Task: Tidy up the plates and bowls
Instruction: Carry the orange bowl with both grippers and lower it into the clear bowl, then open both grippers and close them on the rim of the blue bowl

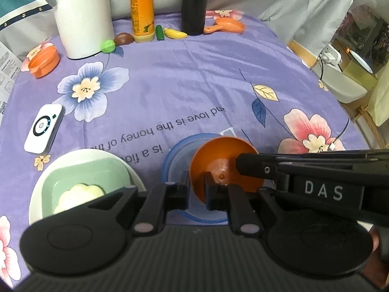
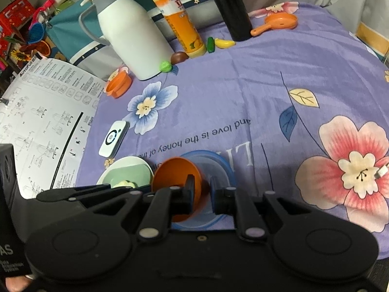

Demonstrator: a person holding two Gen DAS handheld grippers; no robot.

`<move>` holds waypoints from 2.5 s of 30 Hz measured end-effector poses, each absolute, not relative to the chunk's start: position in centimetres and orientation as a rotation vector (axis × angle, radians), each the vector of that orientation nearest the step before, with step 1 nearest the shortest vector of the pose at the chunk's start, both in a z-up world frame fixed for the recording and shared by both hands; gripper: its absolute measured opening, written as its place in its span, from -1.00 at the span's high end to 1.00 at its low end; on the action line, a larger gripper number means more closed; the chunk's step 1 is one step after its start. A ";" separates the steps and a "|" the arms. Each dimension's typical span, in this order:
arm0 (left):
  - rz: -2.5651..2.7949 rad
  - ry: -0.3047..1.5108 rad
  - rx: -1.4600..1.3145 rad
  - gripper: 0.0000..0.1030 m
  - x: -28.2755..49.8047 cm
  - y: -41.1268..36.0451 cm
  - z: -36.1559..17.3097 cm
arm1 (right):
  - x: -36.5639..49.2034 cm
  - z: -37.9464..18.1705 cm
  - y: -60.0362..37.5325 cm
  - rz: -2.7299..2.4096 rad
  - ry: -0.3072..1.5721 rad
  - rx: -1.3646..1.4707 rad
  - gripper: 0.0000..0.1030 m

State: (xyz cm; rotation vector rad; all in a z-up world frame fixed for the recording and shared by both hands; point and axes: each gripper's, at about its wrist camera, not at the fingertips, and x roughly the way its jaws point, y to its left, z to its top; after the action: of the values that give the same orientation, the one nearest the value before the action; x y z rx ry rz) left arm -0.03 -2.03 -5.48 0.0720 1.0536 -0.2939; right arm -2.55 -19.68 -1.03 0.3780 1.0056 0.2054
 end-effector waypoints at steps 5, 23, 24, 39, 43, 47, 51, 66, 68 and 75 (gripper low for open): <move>-0.292 1.068 0.078 0.75 0.2 -2.0 -6.1 | -2.4 -1.8 -19.6 0.201 1.026 0.383 0.70; -0.193 0.879 0.041 -1.00 -1.2 2.1 -3.5 | -2.7 -1.0 -22.1 0.126 0.962 0.455 -1.00; -0.191 0.879 0.038 -1.00 -1.3 2.3 -3.5 | -2.9 -1.0 -22.2 0.122 0.961 0.447 -1.00; -0.212 0.846 0.050 -1.00 -2.8 2.4 -3.9 | -4.3 -0.7 -22.1 0.087 0.958 0.400 -1.00; -0.215 0.836 0.061 -1.00 -3.1 2.5 -4.4 | -4.5 -1.0 -22.0 0.080 0.972 0.398 -1.00; -0.224 0.831 0.075 -1.00 -3.0 2.5 -4.9 | -4.4 -1.2 -22.1 0.063 0.979 0.398 -1.00; -0.242 0.827 0.097 -1.00 -2.9 2.1 -5.6 | -4.1 -1.7 -22.0 0.048 0.997 0.406 -1.00; -0.337 0.889 0.075 -0.44 -0.7 1.0 -7.9 | -2.9 -4.1 -22.2 0.020 1.055 0.487 -0.83; -0.344 0.908 0.066 -0.37 -0.4 0.9 -8.2 | -2.6 -4.3 -22.1 0.033 1.060 0.491 -0.70; -0.370 0.958 0.061 0.11 0.2 0.4 -9.2 | -2.0 -5.2 -21.1 0.074 1.088 0.473 -0.13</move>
State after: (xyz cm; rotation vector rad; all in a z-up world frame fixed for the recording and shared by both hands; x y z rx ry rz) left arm 0.21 0.39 -9.19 0.0607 0.9576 -0.3695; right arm -2.03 -21.05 -5.22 0.4727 1.0876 0.0742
